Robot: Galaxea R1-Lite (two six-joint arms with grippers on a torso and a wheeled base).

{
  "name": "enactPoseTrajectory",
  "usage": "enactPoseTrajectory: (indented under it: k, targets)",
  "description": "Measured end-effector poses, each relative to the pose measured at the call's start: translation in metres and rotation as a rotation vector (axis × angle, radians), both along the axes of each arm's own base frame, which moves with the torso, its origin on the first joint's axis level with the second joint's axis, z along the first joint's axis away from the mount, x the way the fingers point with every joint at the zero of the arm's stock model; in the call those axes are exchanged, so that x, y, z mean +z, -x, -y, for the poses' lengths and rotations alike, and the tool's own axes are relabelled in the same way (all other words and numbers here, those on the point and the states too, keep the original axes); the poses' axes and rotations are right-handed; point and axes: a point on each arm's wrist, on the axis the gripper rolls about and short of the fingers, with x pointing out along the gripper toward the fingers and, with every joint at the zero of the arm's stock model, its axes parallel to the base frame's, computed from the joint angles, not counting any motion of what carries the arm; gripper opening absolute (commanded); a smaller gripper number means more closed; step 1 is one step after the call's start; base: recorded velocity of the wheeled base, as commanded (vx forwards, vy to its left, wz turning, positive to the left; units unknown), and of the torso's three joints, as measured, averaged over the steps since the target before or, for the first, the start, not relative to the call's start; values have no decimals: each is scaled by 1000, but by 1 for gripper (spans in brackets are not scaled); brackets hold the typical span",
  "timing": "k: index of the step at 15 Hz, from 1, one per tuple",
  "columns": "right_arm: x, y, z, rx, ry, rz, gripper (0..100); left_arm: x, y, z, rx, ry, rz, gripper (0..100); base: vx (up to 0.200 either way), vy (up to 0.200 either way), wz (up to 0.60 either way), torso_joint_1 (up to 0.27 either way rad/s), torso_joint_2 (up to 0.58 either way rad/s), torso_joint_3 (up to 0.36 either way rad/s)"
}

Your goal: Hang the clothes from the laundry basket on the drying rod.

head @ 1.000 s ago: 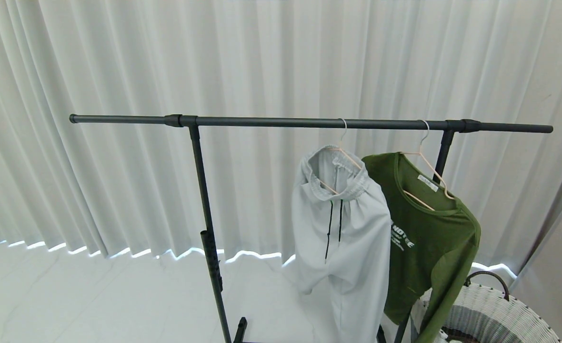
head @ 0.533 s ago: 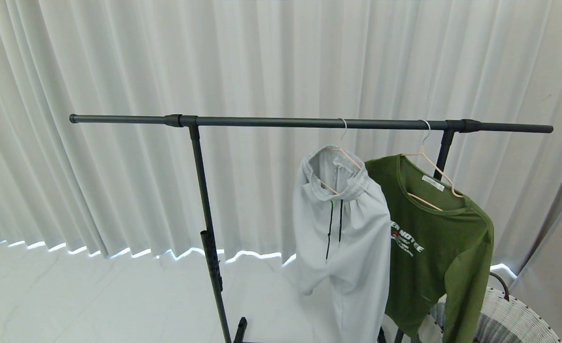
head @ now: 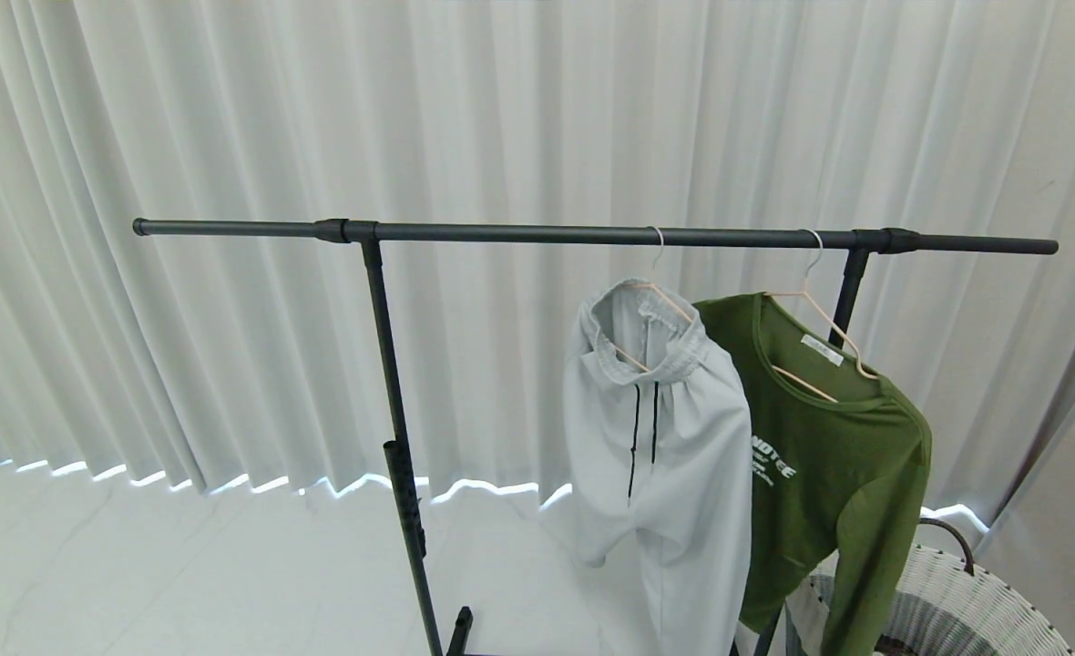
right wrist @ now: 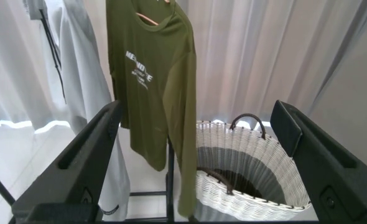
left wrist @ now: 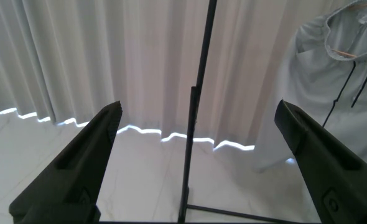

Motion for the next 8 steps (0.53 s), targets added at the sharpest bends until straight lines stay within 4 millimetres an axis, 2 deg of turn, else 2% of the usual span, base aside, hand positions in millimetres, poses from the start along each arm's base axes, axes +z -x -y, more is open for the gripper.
enactPoseTrajectory:
  k: [8]
  targets:
    - [0, 0, 0, 0, 5, 0, 100, 0, 0, 0, 0, 0, 0, 100, 0, 0, 0, 0, 0, 0]
